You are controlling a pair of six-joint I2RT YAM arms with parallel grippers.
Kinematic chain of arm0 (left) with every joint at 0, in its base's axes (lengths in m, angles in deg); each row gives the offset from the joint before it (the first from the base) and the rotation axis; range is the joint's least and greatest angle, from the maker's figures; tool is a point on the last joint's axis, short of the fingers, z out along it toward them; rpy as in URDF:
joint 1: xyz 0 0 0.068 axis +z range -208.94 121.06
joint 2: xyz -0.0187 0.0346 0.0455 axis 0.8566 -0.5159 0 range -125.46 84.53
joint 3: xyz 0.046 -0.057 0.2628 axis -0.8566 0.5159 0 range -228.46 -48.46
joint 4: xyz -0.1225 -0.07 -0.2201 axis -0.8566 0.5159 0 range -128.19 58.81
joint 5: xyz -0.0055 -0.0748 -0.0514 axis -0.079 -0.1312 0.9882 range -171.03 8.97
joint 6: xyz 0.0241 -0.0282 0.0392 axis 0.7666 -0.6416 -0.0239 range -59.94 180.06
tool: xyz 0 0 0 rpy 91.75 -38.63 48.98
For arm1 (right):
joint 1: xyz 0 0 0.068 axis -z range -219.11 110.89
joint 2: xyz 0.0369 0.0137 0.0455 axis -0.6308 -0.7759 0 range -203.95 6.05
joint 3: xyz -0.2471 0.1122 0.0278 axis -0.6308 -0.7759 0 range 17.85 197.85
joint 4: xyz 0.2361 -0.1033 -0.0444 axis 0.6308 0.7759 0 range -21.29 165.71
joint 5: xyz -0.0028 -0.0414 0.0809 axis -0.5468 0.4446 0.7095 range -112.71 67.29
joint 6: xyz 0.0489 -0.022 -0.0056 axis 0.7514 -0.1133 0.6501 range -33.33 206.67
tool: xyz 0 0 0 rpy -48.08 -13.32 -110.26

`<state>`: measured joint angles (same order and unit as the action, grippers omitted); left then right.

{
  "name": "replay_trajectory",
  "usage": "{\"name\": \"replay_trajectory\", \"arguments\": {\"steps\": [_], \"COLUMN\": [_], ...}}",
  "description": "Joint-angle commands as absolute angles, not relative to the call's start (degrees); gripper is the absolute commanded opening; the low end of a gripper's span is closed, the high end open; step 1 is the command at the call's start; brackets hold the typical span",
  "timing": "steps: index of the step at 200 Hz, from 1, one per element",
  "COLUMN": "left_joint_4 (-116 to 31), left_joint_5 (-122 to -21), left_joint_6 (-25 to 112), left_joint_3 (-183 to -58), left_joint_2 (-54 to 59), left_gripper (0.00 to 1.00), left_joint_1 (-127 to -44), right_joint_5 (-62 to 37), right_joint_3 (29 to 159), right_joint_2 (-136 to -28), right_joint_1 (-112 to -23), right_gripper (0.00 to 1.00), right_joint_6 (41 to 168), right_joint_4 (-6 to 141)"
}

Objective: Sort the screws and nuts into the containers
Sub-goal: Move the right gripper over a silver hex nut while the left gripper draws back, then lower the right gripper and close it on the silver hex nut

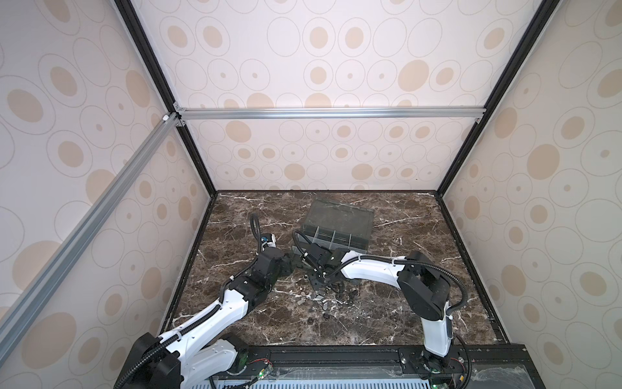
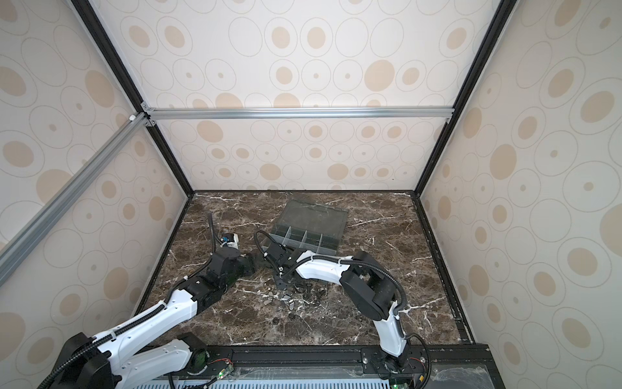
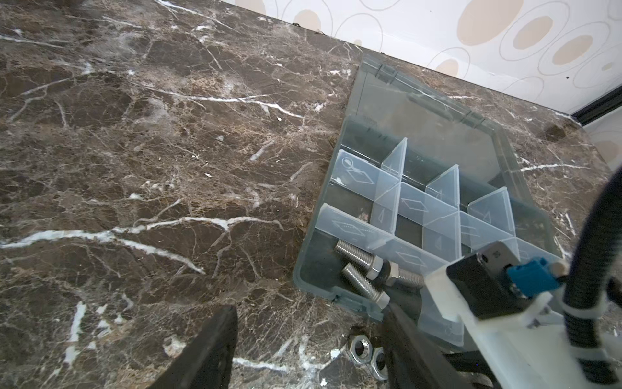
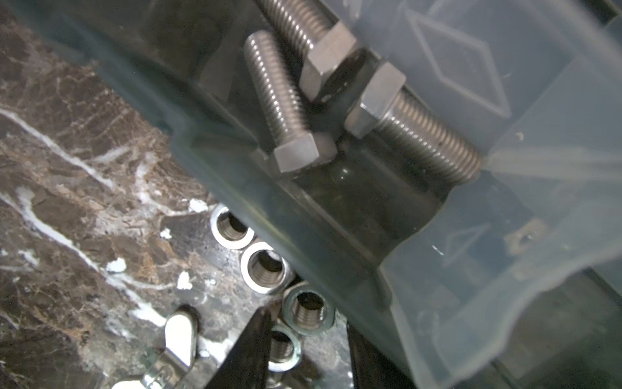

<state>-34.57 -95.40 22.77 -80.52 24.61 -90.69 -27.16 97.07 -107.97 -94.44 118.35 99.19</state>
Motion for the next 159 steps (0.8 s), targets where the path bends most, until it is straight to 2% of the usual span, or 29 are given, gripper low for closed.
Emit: {"name": "replay_trajectory", "arguments": {"steps": [1, 159], "left_joint_4": [-35.7, -35.7], "left_joint_5": [-95.1, -94.6], "left_joint_6": [21.9, 21.7], "left_joint_3": [-80.3, -80.6], "left_joint_2": [24.0, 24.0], "left_gripper": [0.68, 0.69], "left_joint_1": [-90.2, -90.1], "right_joint_5": [-30.0, -31.4], "right_joint_3": [98.5, 98.3], "right_joint_2": [-109.4, -110.7], "right_joint_1": [-94.5, -93.0], "right_gripper": [0.41, 0.34], "right_joint_6": [117.7, 118.4], "right_joint_4": [101.5, 100.2]}}
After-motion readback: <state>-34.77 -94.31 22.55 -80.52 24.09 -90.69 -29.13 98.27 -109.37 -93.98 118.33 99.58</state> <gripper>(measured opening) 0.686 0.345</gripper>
